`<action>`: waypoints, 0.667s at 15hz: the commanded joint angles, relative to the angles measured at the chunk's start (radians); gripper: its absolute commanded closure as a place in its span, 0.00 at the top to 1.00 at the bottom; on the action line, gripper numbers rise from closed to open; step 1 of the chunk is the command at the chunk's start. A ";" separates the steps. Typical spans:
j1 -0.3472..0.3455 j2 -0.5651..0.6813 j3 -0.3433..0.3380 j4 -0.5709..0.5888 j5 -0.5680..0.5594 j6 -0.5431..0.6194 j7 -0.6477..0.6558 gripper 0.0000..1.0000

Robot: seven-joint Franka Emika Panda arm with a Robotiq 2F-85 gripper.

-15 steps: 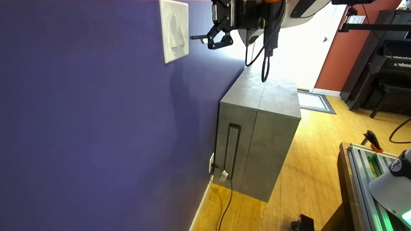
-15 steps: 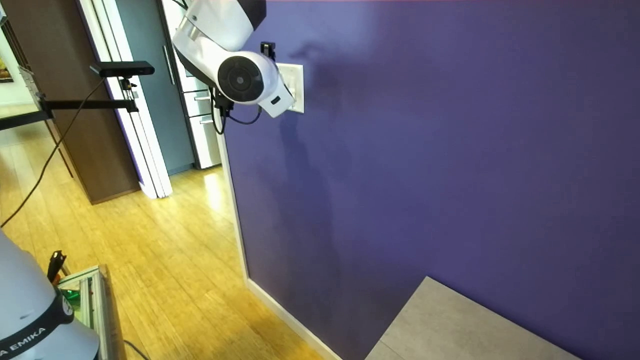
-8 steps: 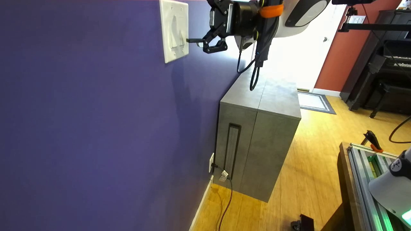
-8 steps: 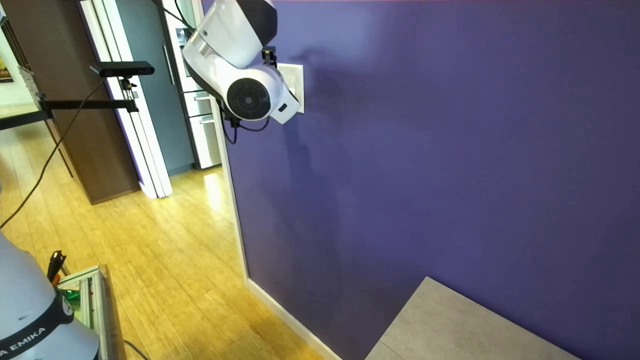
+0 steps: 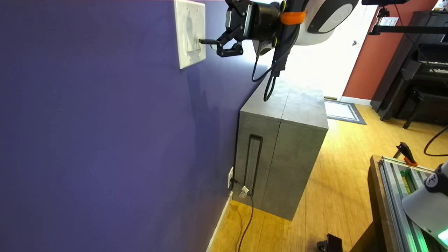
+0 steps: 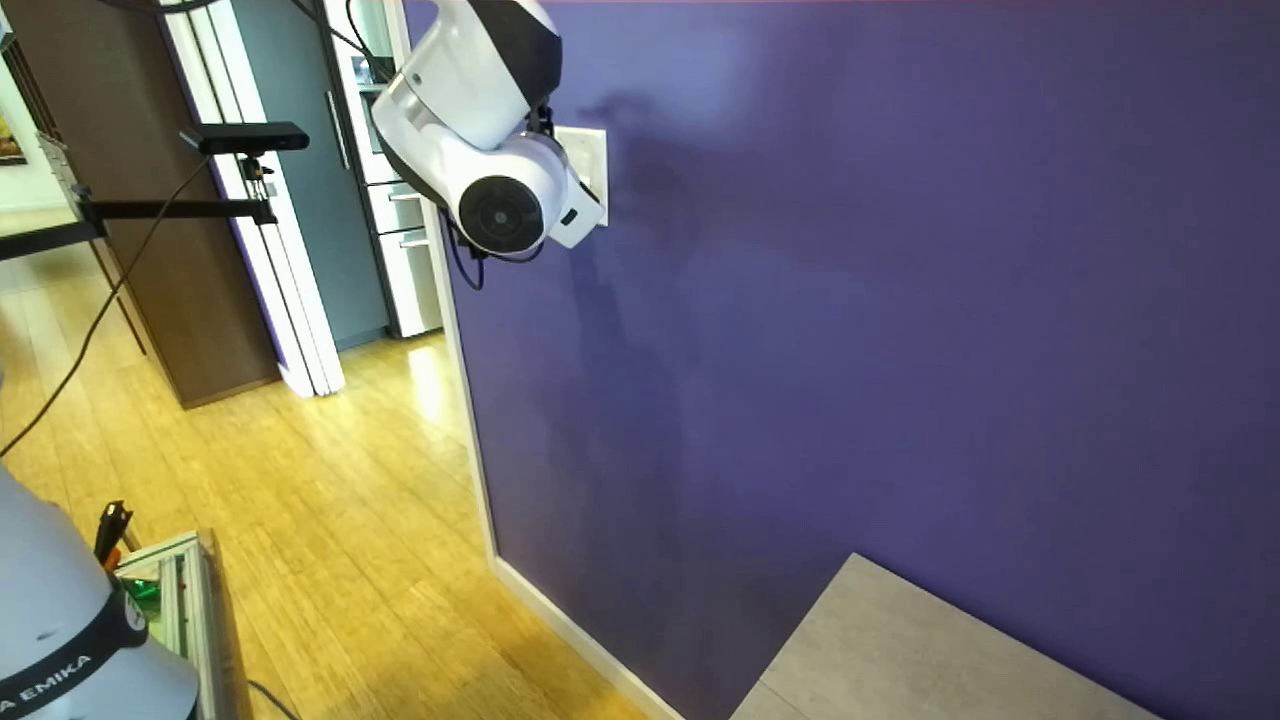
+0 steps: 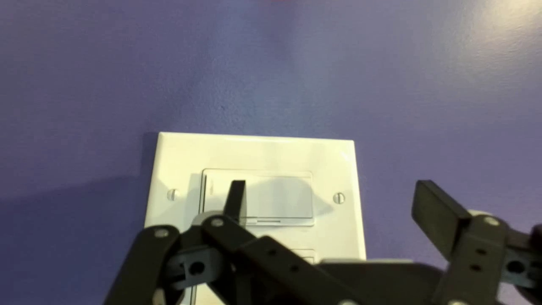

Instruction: Flick the light switch on the right side

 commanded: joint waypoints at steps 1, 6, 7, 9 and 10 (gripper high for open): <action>-0.014 0.023 0.018 0.019 0.040 -0.024 -0.035 1.00; -0.015 0.038 0.020 0.030 0.036 -0.021 -0.053 1.00; -0.015 0.040 0.019 0.032 0.037 -0.022 -0.057 1.00; -0.015 0.047 0.018 0.040 0.038 -0.022 -0.063 1.00; -0.015 0.051 0.018 0.045 0.037 -0.022 -0.062 1.00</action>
